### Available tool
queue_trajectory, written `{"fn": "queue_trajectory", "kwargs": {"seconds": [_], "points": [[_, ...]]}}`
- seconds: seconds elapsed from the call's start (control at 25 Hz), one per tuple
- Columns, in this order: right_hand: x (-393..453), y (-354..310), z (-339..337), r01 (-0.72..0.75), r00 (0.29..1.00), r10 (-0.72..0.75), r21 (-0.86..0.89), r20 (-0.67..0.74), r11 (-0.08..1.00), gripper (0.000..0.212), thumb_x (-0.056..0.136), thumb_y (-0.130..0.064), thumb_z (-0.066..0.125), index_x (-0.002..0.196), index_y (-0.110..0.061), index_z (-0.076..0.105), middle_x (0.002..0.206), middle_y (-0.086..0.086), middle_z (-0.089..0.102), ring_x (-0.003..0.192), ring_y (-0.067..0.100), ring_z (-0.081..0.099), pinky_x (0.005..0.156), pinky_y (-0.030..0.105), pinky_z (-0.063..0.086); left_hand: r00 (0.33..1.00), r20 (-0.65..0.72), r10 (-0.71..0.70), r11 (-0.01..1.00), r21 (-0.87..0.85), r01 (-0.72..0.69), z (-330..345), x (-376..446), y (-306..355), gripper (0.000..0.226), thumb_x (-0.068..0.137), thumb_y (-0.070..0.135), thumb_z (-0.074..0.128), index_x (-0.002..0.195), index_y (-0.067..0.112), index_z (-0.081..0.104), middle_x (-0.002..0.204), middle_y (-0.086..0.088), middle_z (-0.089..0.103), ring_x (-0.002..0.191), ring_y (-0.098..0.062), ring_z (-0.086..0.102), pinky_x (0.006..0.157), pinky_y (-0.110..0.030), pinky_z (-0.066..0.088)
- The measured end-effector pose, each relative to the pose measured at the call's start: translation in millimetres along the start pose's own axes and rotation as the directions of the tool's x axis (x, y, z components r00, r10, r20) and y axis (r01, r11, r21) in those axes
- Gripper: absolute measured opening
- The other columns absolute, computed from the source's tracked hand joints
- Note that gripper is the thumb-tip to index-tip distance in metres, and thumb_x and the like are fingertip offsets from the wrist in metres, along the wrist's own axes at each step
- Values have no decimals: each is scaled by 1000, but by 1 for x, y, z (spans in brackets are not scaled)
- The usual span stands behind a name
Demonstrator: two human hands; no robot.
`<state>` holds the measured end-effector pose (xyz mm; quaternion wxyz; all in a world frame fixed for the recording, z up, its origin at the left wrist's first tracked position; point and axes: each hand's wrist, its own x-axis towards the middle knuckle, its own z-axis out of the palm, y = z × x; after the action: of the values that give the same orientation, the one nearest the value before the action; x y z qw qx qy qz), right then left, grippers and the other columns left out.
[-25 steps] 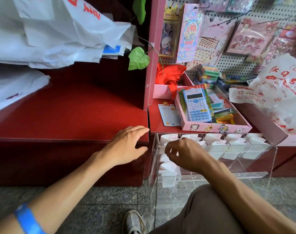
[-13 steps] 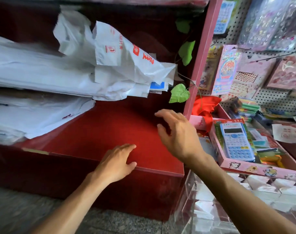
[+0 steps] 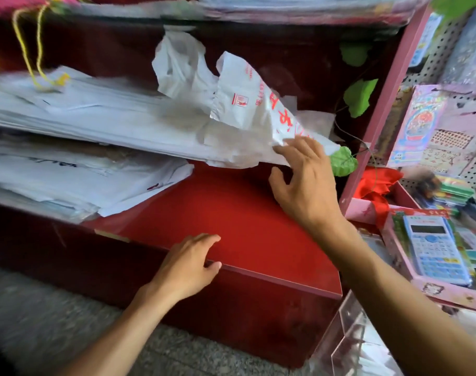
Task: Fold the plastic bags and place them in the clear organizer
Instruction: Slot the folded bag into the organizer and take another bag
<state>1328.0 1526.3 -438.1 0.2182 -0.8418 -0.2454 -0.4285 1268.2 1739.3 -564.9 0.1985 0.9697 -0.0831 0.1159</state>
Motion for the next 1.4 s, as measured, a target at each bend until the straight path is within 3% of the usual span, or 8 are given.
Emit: {"fn": "queue_trajectory", "kwargs": {"seconds": [0.16,0.4,0.56,0.68,0.8,0.96,1.12,1.4], "points": [[-48,-35,-19,-83,970,26,227,242,970,17,80,-22,57,88,-16,72,88,2,70,85,23,64,77,36,48,998,-46,-32,993,-112,27,-11,-2,-13,52,88,35,69,138,24,55,139,7,57,129,-11,52,110,-27,38],[-83,-52,-40,-444,714,-65,522,697,728,16,87,-21,69,73,-15,72,66,7,65,60,14,54,61,37,46,956,-105,-275,920,-316,231,-30,-3,-37,28,83,23,77,110,22,71,105,9,72,98,-9,68,89,-31,53],[-82,-40,-63,-649,703,-22,654,710,389,15,84,-2,74,69,-3,73,60,-3,64,57,0,53,57,13,40,908,-122,-401,762,-594,257,-36,0,-37,23,83,8,75,92,29,70,97,3,73,90,-8,68,85,-25,52],[-82,-29,-76,-667,738,44,719,673,197,4,74,-8,75,71,-7,77,72,4,71,68,8,62,67,15,47,897,-135,-420,695,-684,222,-37,1,-31,27,85,6,73,93,31,70,98,5,73,99,-10,67,85,-19,46],[-81,-14,-77,-707,704,49,693,708,140,3,70,-9,72,67,-11,73,64,5,63,57,10,57,56,16,46,922,-129,-364,665,-730,160,-41,0,-17,29,85,6,73,103,28,70,106,7,72,104,-10,66,82,-13,44],[-86,10,-72,-799,583,-53,584,811,141,34,67,11,52,86,-8,73,78,18,63,67,26,57,59,25,44,1000,19,22,619,-786,1,-54,-6,-3,73,68,26,78,136,36,53,140,16,55,132,-3,48,101,-32,43],[-94,32,-56,-862,498,12,493,867,115,43,64,12,47,95,-6,71,92,27,55,80,39,43,65,34,35,919,295,260,535,-837,117,-52,-9,8,100,57,49,86,146,38,41,148,16,47,138,-3,42,108,-36,38],[-100,55,-34,-886,462,14,461,887,49,48,50,0,55,93,-10,73,89,27,41,72,36,32,58,30,31,974,223,-45,753,-632,180,-12,-6,21,44,82,16,80,119,35,66,108,13,73,101,-7,67,98,-36,52]]}}
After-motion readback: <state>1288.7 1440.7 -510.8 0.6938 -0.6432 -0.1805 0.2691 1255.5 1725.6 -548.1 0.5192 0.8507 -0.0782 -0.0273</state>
